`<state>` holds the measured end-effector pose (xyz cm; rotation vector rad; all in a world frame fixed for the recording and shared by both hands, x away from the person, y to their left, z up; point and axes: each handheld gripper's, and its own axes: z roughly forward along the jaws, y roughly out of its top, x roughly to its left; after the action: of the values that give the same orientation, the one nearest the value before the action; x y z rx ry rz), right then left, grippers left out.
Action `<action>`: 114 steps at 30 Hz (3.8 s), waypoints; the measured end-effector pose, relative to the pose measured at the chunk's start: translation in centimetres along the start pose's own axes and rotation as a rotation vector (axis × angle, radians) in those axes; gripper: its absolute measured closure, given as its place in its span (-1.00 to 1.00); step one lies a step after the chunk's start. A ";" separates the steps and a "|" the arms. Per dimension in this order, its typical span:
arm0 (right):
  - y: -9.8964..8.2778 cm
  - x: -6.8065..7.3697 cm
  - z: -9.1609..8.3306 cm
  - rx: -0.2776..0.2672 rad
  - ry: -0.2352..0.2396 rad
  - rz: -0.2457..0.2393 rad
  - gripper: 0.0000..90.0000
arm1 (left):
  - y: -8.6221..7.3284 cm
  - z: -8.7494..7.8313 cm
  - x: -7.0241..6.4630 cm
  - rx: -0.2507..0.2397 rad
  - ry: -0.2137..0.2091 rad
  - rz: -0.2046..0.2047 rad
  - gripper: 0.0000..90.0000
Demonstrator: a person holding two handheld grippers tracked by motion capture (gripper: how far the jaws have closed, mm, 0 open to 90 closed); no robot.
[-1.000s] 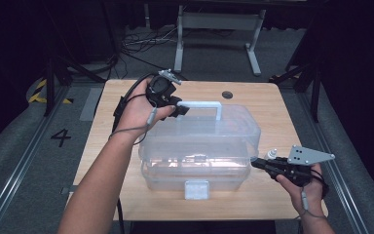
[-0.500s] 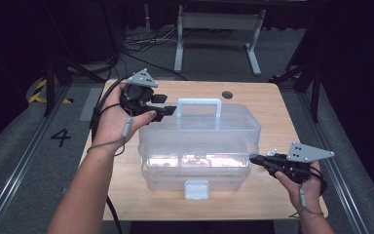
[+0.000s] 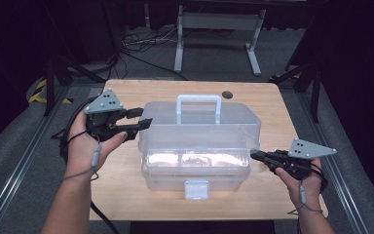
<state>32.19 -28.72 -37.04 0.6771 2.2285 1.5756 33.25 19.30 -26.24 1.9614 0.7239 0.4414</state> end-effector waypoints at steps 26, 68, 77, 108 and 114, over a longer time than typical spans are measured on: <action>1.5 -0.5 0.1 -0.024 -0.045 0.009 1.00 | -6.3 -1.9 -0.3 -0.044 0.003 -0.029 0.20; 5.4 -2.8 1.2 -0.036 -0.086 0.020 1.00 | -8.2 3.6 1.5 -0.090 0.149 -0.078 -0.09; 5.9 -3.1 1.4 -0.031 -0.088 0.025 1.00 | -7.7 4.5 2.2 -0.126 0.134 -0.087 0.00; 6.3 -3.3 1.5 -0.041 -0.102 0.035 1.00 | -4.7 5.9 1.8 -0.188 0.198 -0.124 0.05; 6.3 -3.4 1.6 -0.045 -0.102 0.040 1.00 | -4.1 5.8 1.6 -0.212 0.221 -0.129 0.13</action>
<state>37.04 -27.59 -31.61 0.7756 2.1125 1.5683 36.58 18.00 -32.57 1.6741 0.8996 0.6361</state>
